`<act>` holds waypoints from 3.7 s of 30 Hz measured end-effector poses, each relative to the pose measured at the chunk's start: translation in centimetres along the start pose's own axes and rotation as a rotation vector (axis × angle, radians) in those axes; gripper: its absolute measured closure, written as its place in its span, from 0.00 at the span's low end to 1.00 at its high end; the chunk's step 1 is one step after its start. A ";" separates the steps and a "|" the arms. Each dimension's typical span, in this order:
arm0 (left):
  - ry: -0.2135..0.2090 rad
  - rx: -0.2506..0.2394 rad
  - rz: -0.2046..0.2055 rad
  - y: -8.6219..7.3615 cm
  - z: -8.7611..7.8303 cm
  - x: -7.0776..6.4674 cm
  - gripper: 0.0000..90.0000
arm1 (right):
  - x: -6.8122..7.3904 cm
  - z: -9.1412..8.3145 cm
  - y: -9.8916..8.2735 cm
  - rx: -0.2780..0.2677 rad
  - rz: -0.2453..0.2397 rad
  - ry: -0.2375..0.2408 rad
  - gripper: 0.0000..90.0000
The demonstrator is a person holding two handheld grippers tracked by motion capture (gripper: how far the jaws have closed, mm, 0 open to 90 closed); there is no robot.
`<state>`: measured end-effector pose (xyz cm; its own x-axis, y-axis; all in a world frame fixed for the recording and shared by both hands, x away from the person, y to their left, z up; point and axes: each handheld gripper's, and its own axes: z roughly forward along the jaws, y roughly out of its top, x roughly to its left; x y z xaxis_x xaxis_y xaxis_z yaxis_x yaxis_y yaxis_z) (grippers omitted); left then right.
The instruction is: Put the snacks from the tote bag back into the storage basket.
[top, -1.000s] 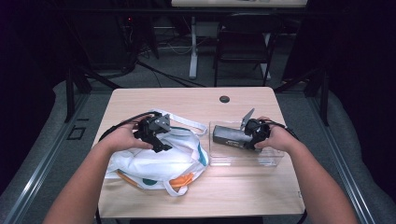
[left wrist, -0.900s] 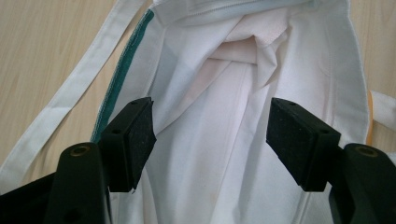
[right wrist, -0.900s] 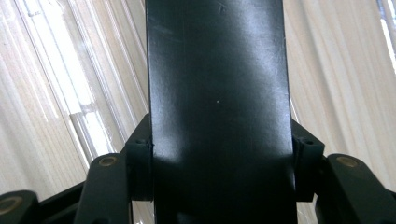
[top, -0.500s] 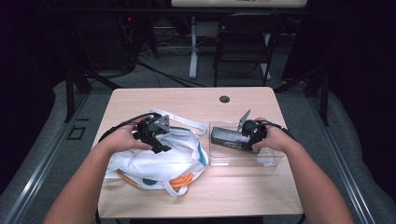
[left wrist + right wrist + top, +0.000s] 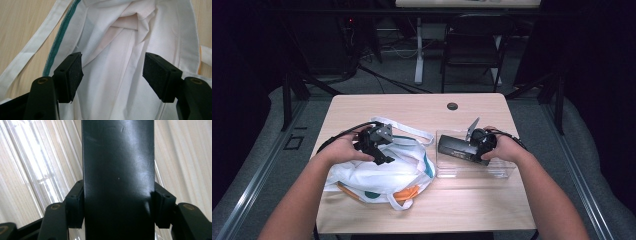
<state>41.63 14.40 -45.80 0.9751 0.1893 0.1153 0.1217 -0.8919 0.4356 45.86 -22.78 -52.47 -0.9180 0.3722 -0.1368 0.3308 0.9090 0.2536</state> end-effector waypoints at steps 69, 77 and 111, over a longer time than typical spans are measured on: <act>0.003 -0.002 -0.013 -0.3 0.2 0.1 0.36 | 1.9 -4.6 -5.5 -0.006 0.294 -0.079 0.69; 0.004 -0.002 -0.017 -0.4 0.2 0.1 0.36 | 1.8 -4.0 -5.3 0.021 0.298 -0.073 0.72; 0.017 0.004 -0.040 -1.3 -0.2 0.0 0.36 | -0.2 -2.9 -4.3 -0.039 0.433 -0.099 0.67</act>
<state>41.41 15.58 -46.22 0.9661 0.2322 0.1127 0.1618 -0.8850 0.4365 43.97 -27.34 -50.79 -0.6706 0.7349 -0.1010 0.6699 0.6584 0.3433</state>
